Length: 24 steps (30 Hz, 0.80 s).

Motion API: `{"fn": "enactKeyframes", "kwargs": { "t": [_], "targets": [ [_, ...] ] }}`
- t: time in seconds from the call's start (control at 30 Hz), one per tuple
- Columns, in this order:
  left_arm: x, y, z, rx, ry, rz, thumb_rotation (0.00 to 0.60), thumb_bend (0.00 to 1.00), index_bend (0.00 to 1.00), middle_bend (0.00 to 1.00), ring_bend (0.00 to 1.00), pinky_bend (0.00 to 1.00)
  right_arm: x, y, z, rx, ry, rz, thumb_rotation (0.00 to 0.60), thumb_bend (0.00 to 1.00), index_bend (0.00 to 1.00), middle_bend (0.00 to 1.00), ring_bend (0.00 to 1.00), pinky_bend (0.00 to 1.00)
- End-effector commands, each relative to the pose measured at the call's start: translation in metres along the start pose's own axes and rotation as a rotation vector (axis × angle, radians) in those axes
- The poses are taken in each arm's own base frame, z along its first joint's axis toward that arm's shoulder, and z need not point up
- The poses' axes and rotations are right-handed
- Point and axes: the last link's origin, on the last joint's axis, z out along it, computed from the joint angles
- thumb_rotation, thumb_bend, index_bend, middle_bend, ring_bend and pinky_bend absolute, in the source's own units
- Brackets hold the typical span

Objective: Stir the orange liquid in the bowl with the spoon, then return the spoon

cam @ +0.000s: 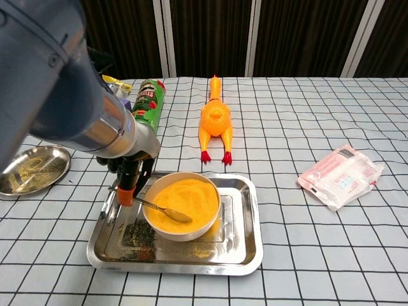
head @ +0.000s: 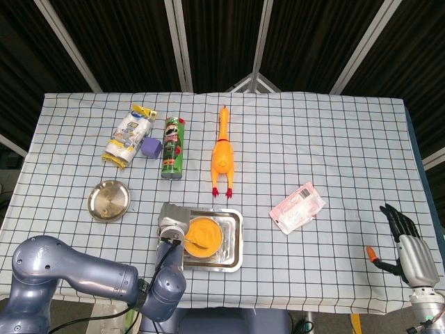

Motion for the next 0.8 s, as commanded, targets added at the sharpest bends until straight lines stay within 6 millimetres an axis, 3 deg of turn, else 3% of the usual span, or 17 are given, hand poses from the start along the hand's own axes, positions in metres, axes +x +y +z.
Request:
{"fn": "enactKeyframes", "kwargs": {
  "t": [0.03, 0.47, 0.8],
  "targets": [
    [0.003, 0.003, 0.002, -0.003, 0.023, -0.026, 0.600, 0.76, 0.86, 1.00, 1.00, 1.00, 0.000, 0.000, 0.000, 0.000, 0.000, 0.001, 0.600, 0.41, 0.00, 0.00, 0.00, 0.00],
    [0.008, -0.009, 0.003, 0.024, 0.053, -0.067, 0.600, 0.76, 0.86, 1.00, 1.00, 1.00, 0.000, 0.000, 0.000, -0.001, -0.006, 0.003, 0.600, 0.40, 0.00, 0.00, 0.00, 0.00],
    [0.008, -0.016, -0.008, -0.003, 0.070, -0.065, 0.600, 0.76, 0.86, 1.00, 1.00, 1.00, -0.001, 0.000, 0.000, -0.002, -0.008, 0.002, 0.600, 0.40, 0.00, 0.00, 0.00, 0.00]
  ]
}}
